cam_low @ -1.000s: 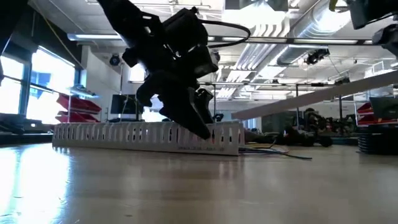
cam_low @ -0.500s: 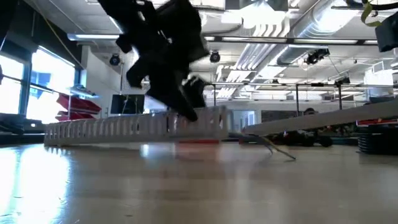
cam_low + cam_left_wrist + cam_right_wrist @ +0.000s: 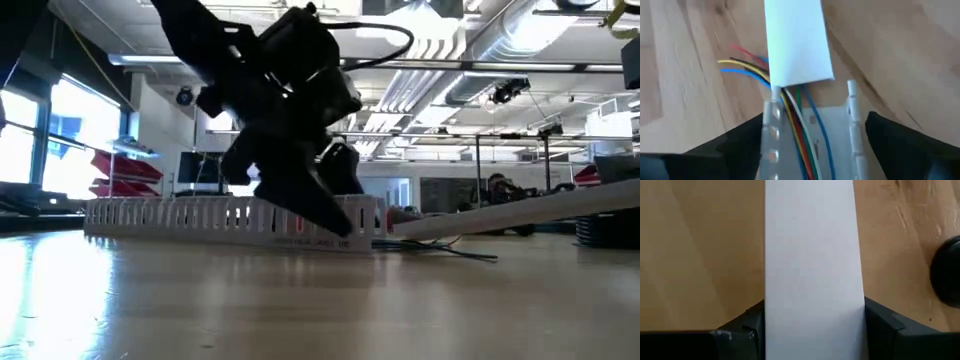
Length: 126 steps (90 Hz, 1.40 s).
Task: Ziptie cables
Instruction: Close the white cable duct
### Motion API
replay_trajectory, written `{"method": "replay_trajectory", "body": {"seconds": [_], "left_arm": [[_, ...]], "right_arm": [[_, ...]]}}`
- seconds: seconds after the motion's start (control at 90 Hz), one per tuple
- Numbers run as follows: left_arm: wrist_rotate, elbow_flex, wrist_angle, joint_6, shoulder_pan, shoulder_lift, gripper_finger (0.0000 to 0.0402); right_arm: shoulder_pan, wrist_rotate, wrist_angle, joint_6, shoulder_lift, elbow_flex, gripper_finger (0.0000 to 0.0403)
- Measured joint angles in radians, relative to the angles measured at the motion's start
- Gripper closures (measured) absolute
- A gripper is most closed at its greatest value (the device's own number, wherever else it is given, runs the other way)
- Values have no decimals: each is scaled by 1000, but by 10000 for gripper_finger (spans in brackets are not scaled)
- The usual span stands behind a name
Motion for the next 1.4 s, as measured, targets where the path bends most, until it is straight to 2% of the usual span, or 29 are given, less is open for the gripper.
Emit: {"method": "replay_trajectory", "body": {"seconds": [0.256, 0.378, 0.656, 0.744, 0.9, 0.989, 1.2, 1.4], "left_arm": [[5, 0, 40, -18, -16, 33, 93], [5, 0, 45, -23, -18, 34, 108], [5, 0, 46, -33, -17, 34, 134], [3, 0, 46, -33, -17, 34, 135], [-2, 0, 45, -34, -17, 34, 135], [-2, 0, 41, -34, -17, 34, 135], [-6, 2, 32, -34, -17, 33, 135], [-9, 2, 31, -33, -16, 33, 135]], "right_arm": [[14, 48, 22, 16, 1, 0, 229], [14, 90, 36, 25, 3, 2, 308], [35, 78, 25, 23, 2, 3, 394], [33, 80, 42, 20, 2, 3, 386], [33, 84, 45, 14, 2, 2, 331], [31, 84, 34, 16, 3, 1, 312], [-1, 54, 53, 30, 39, 0, 310], [-34, -5, 138, -73, 47, -1, 316]]}}
